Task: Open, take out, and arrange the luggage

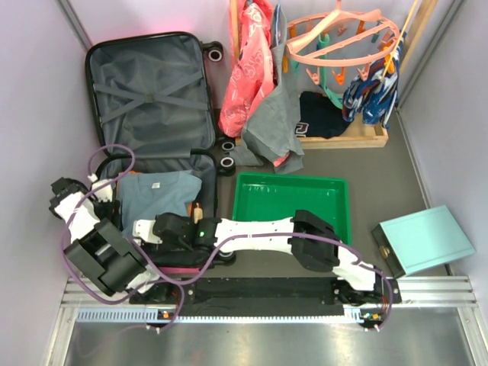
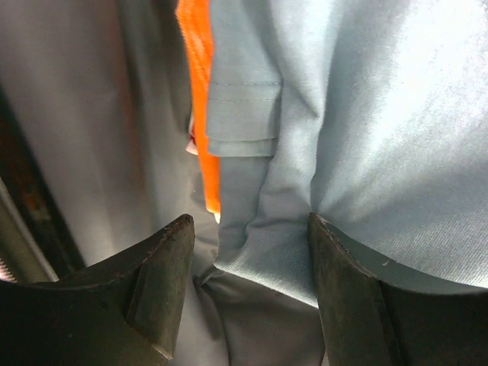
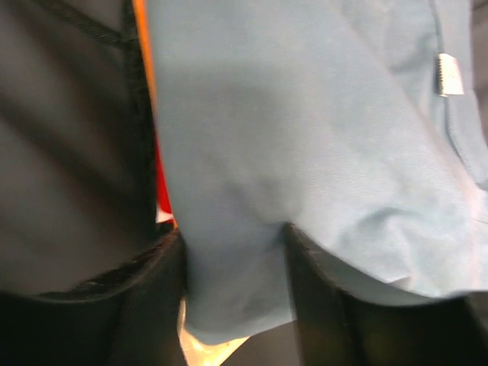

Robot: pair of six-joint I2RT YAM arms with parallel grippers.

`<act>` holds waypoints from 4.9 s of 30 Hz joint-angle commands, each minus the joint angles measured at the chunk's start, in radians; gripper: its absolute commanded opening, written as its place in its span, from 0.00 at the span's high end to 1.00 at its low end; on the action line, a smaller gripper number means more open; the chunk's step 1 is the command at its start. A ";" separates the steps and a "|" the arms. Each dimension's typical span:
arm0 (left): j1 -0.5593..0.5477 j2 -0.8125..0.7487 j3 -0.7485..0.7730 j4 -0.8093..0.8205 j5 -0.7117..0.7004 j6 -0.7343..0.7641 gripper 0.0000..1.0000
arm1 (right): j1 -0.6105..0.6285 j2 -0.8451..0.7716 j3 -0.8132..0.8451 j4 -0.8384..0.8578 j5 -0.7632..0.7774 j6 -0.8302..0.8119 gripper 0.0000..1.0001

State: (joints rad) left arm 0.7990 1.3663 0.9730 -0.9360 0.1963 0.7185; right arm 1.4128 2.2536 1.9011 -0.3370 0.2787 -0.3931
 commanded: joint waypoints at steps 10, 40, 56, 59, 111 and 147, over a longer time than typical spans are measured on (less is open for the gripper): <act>0.016 0.031 -0.023 -0.116 0.063 0.076 0.41 | -0.025 0.001 0.073 -0.022 0.166 0.005 0.82; -0.003 -0.087 0.248 -0.296 0.399 0.065 1.00 | -0.077 -0.284 0.061 -0.056 0.344 -0.089 1.00; -0.351 -0.133 0.444 -0.254 0.440 -0.223 1.00 | -0.184 -0.474 0.000 -0.184 0.304 -0.053 1.00; -0.412 -0.112 0.515 -0.241 0.469 -0.287 1.00 | -0.205 -0.538 -0.025 -0.215 0.300 -0.029 1.00; -1.270 0.159 0.293 0.059 0.331 -0.418 1.00 | -0.614 -1.066 -0.818 -0.562 -0.263 0.014 0.98; -1.311 0.166 0.263 -0.086 0.318 -0.226 1.00 | -0.887 -1.016 -0.973 -0.329 -0.046 0.789 0.20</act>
State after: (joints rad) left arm -0.5041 1.5688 1.2320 -0.9920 0.5293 0.4759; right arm 0.5335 1.1362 0.9081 -0.6903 0.0772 0.1986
